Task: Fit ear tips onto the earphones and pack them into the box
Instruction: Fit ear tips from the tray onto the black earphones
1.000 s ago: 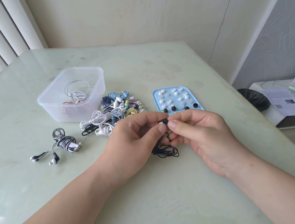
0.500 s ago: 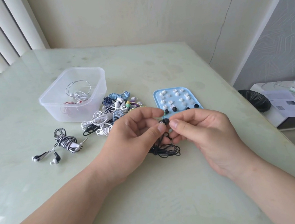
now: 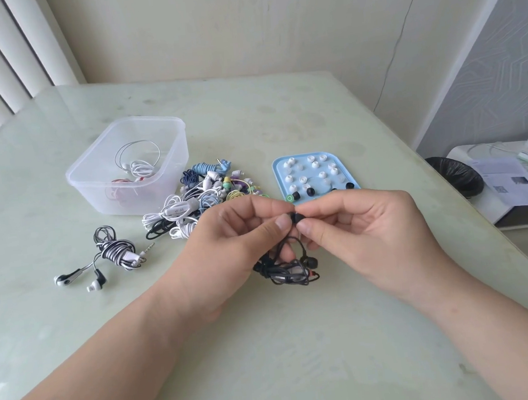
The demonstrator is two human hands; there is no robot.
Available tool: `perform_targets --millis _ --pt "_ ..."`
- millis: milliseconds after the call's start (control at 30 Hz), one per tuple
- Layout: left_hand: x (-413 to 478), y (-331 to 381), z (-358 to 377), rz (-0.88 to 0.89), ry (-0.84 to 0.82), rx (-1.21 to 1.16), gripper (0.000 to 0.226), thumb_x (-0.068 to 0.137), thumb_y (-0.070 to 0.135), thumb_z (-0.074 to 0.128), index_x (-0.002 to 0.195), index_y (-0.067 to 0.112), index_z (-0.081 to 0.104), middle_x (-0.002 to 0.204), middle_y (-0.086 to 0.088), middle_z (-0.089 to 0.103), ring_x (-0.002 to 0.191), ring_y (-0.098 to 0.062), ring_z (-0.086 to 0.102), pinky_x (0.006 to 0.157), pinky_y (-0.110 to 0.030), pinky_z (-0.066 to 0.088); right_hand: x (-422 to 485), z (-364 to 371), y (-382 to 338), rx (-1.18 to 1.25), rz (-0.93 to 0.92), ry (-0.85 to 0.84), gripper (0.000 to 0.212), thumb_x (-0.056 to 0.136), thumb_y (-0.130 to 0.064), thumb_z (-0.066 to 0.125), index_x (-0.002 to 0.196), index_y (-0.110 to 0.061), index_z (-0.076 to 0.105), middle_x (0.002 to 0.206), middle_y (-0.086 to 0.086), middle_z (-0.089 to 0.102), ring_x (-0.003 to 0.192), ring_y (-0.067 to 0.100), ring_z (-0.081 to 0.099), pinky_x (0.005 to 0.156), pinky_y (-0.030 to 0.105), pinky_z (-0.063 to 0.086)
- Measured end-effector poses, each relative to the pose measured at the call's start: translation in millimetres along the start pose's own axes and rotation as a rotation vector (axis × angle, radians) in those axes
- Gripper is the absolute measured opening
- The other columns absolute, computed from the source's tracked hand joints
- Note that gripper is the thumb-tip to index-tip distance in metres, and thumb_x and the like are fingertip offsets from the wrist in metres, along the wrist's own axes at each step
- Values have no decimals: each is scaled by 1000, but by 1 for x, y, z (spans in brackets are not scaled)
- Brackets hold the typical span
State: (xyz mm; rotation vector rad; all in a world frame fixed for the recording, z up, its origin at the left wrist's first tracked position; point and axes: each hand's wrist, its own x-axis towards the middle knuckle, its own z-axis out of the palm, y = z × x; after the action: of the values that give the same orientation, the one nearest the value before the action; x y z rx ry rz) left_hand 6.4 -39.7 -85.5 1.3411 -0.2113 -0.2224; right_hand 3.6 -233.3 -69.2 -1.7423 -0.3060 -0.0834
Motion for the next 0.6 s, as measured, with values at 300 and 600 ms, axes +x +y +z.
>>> perform_targets --millis 300,600 --pt "-6 -3 2 220 4 309 7 96 7 68 101 8 73 86 -8 77 70 -19 71 68 -31 59 2 -4 -11 160 180 6 13 78 8 78 77 -5 80 70 15 74 62 23 65 67 30 55" --pt "-6 -4 3 259 72 343 9 97 4 66 103 7 71 85 -6 76 71 -20 72 67 -30 59 0 2 -7 205 173 23 14 82 5 77 89 -7 78 78 15 76 67 21 69 65 27 56"
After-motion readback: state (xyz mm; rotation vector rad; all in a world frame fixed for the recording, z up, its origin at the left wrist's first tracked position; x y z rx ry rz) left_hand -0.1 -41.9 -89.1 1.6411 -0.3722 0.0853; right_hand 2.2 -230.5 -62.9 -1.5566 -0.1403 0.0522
